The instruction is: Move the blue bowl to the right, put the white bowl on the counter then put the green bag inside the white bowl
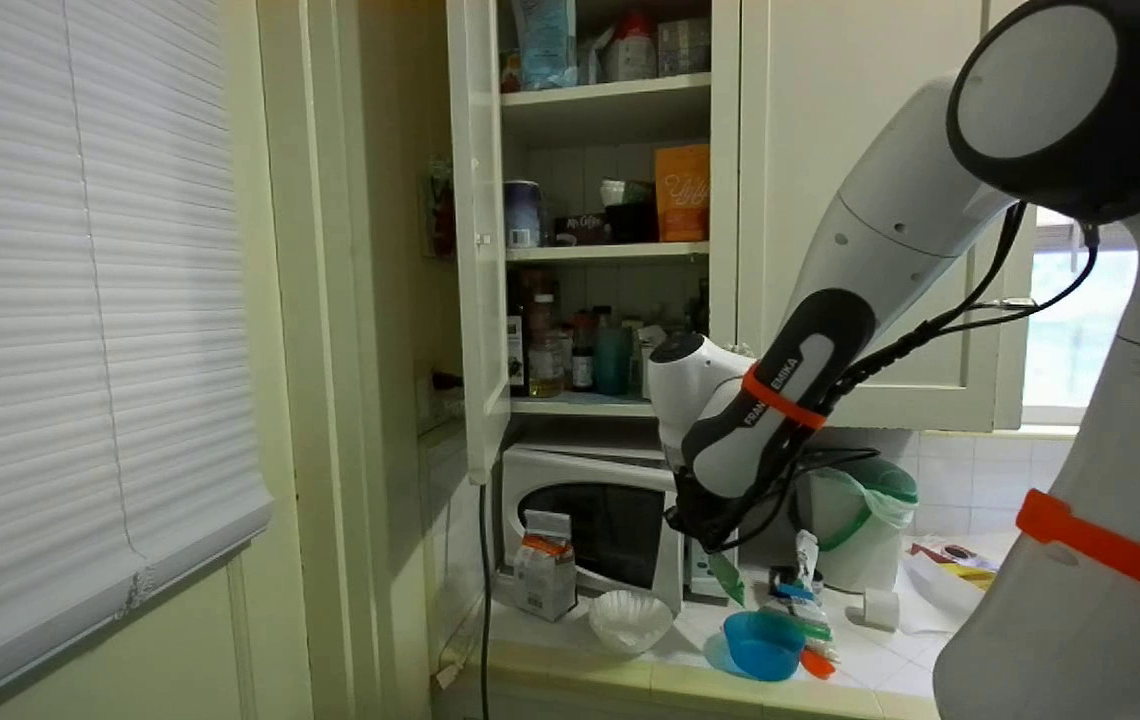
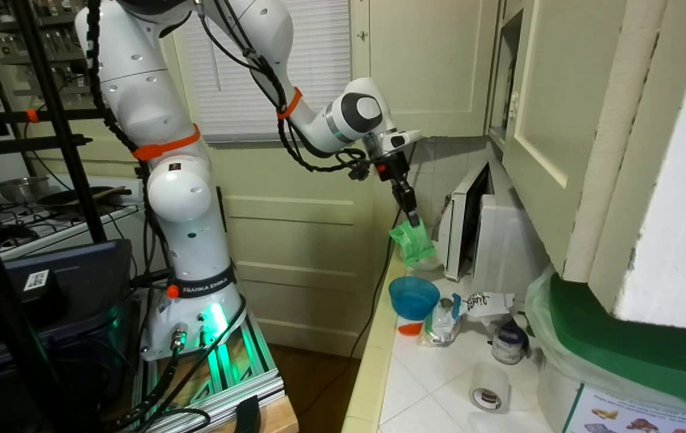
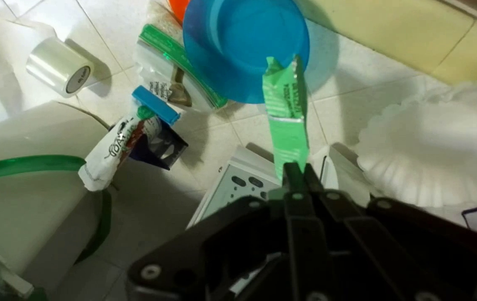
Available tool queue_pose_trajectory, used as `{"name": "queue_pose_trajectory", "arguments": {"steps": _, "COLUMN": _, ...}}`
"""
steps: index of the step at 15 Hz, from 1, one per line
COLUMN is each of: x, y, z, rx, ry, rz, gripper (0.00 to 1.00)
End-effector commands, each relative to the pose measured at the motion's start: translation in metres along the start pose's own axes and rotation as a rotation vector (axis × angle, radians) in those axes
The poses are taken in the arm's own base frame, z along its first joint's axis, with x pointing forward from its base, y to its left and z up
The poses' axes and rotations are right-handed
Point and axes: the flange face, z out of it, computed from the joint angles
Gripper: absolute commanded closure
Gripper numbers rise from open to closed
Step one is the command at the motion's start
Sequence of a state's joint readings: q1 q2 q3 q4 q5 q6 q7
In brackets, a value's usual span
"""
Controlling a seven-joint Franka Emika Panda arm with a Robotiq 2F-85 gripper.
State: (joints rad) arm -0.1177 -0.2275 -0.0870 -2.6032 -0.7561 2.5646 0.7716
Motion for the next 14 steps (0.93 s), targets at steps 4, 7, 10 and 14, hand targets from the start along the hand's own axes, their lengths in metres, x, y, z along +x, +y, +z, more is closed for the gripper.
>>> {"name": "queue_pose_trajectory", "arguments": {"steps": 4, "x": 0.017, "y": -0.028, "z": -0.021, "rx": 0.036, "ry": 0.099, "rz": -0.024, "gripper": 1.0}}
{"name": "queue_pose_trajectory", "arguments": {"steps": 7, "x": 0.028, "y": -0.041, "z": -0.015, "rx": 0.039, "ry": 0.093, "rz": -0.044, "gripper": 1.0}}
{"name": "queue_pose_trajectory", "arguments": {"steps": 10, "x": 0.036, "y": -0.054, "z": -0.003, "rx": 0.039, "ry": 0.076, "rz": -0.062, "gripper": 1.0}}
{"name": "queue_pose_trajectory", "arguments": {"steps": 14, "x": 0.033, "y": -0.071, "z": 0.014, "rx": 0.045, "ry": 0.017, "rz": -0.106, "gripper": 1.0}}
